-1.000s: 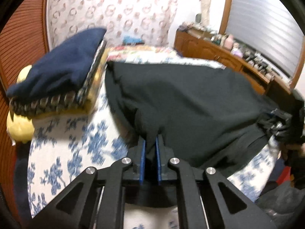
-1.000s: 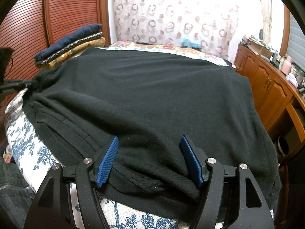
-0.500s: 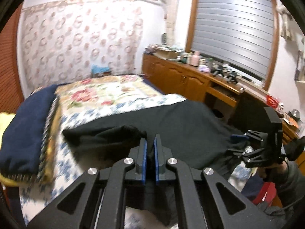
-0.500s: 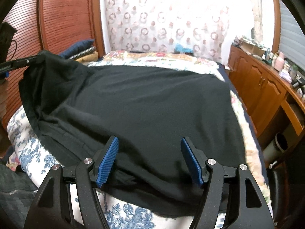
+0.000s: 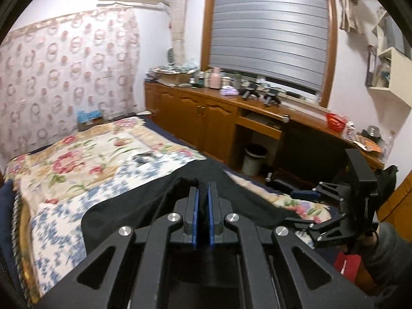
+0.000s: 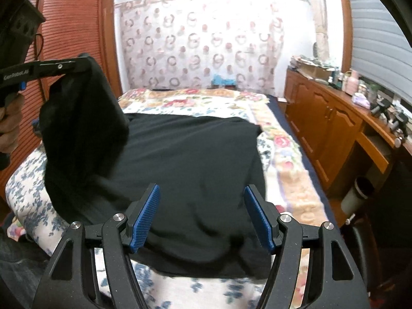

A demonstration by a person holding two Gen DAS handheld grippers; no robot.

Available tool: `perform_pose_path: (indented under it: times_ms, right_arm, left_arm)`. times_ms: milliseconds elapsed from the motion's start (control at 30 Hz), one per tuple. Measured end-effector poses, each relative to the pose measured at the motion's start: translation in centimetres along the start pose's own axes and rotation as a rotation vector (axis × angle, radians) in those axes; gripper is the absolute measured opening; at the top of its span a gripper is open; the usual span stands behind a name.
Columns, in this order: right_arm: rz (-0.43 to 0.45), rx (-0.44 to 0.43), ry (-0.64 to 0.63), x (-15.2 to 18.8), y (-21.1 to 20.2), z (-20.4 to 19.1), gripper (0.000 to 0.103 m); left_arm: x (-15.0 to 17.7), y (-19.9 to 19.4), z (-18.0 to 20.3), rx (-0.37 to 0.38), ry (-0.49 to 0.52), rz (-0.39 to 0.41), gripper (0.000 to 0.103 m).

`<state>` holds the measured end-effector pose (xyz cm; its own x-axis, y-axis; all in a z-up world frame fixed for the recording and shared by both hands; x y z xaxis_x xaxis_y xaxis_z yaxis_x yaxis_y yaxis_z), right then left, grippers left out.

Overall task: Fold small clothes
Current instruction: 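Grasp the folded shirt's end with the left gripper and lift it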

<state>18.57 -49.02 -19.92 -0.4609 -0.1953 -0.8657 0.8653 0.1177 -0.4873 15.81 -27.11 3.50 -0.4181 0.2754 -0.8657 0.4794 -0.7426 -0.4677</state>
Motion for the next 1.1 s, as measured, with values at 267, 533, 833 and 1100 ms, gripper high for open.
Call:
perform_pose_path:
  times_ms: [267,533,833,1100]
  right_arm:
    - [0.026,0.026,0.035,0.0,-1.8,2.5,0.069]
    - [0.001,0.023,0.046,0.5,-0.8,3.2,0.069]
    - [-0.032,-0.011,0.013,0.3,1.5,1.7,0.069]
    - [-0.037,-0.041,-0.062,-1.2,3.1,-1.1,0.069]
  left_arm:
    - [-2.4,3.4,5.0,0.09,0.032,-0.033,0.005]
    - [1.0,5.0,4.3,0.08,0.04,-0.139,0.045]
    - [3.7,1.3,0.7,0.005,-0.022,-0.105,0.058]
    - [7.5,-1.7,-3.6,-0.132,-0.062,-0.1,0.058]
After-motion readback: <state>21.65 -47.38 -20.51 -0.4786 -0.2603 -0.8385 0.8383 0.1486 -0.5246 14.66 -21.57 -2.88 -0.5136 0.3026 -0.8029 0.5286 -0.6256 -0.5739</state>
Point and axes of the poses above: each gripper's, at about its wrist camera, not at the fingertips, and y roughly the way its jaws point, z to its right, x to its underside, the point moved 8 cm from there along y, roughly the way its jaws point, and after that the axes turned 9 degrees about x, right-handed, at the moved point
